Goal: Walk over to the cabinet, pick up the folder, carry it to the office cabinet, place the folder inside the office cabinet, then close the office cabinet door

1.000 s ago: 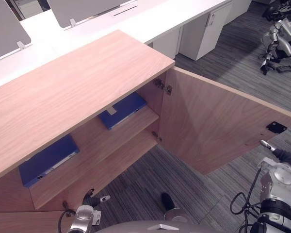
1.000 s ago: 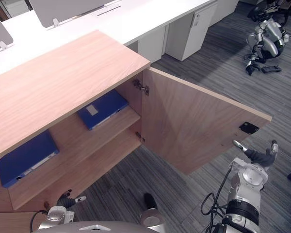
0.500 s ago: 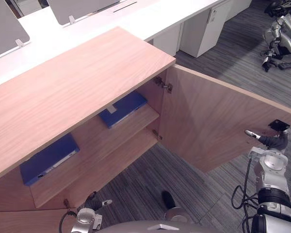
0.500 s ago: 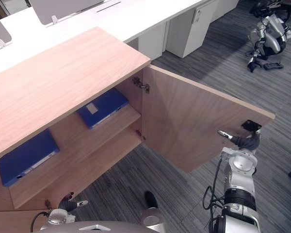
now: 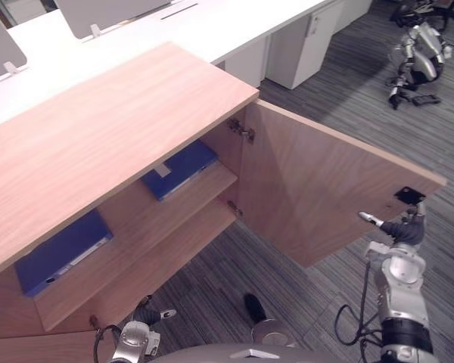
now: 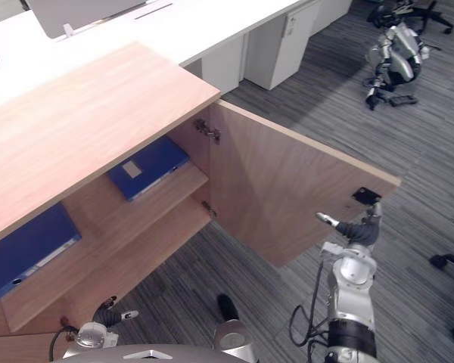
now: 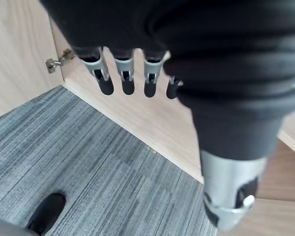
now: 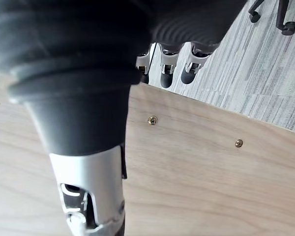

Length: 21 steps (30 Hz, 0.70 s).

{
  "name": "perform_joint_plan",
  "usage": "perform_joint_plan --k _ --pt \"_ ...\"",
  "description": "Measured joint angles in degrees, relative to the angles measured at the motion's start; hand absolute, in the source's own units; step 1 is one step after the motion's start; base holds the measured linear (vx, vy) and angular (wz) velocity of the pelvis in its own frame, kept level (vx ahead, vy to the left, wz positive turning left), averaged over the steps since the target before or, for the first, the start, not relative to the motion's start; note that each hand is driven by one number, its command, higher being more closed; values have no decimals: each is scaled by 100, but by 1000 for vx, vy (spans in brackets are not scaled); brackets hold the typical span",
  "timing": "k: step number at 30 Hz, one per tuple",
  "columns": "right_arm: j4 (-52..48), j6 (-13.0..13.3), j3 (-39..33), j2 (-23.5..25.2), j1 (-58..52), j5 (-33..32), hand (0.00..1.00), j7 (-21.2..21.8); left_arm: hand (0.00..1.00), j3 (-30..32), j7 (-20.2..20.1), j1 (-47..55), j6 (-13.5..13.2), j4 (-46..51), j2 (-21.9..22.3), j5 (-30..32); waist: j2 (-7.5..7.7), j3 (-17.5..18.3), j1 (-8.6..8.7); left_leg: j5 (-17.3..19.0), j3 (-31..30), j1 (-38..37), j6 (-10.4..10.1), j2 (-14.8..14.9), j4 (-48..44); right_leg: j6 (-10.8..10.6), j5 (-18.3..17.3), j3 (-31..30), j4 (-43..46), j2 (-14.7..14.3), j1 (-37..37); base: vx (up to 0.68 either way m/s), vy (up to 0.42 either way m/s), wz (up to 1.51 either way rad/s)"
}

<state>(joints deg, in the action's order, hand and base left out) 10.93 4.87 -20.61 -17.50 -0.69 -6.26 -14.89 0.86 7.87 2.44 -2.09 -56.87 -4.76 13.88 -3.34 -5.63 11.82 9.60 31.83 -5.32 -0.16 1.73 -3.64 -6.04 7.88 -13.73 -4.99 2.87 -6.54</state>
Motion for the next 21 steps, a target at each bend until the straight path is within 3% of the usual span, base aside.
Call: perform_joint_plan --k 7,15,21 --pt "-1542 -1 754 851 -1525 222 0 556 0 -235 -67 -152 43 -4 -108 206 372 21 80 48 217 15 -46 107 -173 42 112 -272 31 -100 -75 -61 -75 -19" --pt "-2646 3 1741 1137 -2706 214 0 859 0 -618 -107 -282 78 -5 -92 341 494 29 95 209 285 67 -35 196 -554 88 165 -367 40 -101 -17 -63 -59 -7" --pt "-3352 179 2850 1093 -3086 267 0 1242 0 -1015 -154 -390 79 -24 -230 695 961 27 13 239 -34 133 -71 246 -751 130 86 -116 299 -49 37 -106 -64 24"
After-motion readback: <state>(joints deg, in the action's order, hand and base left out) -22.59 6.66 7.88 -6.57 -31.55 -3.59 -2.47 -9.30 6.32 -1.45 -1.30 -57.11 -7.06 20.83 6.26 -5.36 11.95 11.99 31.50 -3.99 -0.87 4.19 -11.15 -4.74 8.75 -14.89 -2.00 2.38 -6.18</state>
